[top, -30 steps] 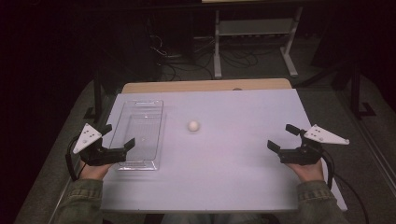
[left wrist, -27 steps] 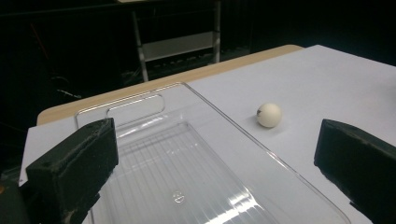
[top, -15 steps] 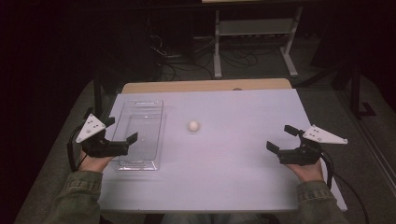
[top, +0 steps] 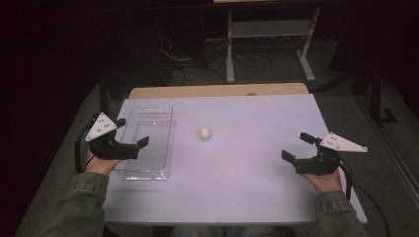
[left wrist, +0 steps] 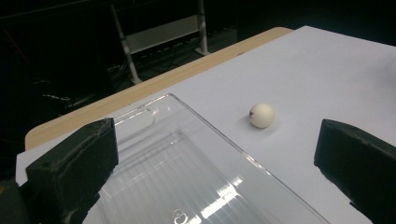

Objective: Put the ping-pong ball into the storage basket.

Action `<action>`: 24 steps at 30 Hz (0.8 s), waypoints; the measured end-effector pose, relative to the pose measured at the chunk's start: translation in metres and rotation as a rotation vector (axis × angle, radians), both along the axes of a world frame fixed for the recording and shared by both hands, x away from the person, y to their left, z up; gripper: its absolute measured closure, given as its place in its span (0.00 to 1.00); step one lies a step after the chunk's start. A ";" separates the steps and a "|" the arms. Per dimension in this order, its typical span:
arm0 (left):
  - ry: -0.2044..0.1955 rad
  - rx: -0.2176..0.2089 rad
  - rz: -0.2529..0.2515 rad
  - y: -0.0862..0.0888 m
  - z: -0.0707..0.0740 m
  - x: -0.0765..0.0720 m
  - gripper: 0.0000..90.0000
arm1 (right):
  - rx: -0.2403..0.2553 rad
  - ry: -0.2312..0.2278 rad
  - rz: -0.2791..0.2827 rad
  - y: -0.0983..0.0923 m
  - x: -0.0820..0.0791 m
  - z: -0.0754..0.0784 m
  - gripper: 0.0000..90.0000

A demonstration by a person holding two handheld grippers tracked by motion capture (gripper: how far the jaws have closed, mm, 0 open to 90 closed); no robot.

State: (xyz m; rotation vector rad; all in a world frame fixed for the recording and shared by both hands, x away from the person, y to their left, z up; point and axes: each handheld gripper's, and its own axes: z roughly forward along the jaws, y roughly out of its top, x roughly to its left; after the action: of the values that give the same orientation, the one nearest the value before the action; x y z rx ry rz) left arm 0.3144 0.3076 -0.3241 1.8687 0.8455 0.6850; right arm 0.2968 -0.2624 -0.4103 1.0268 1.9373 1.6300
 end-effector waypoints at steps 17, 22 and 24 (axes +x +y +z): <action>0.053 0.033 -0.058 -0.012 0.015 0.021 0.00 | 0.038 -0.001 -0.009 -0.004 0.000 0.000 0.00; 0.063 0.048 -0.076 -0.013 0.020 0.025 0.00 | 0.037 -0.001 -0.008 -0.004 -0.001 0.000 0.00; 0.070 0.052 -0.082 -0.014 0.022 0.027 0.00 | 0.036 -0.001 -0.007 -0.004 -0.001 0.000 0.00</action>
State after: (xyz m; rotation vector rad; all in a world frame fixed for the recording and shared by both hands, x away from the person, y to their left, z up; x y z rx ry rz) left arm 0.3412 0.2941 -0.3023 1.9723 0.7970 0.5985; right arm 0.2960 -0.2665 -0.4100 1.0453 1.9078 1.6671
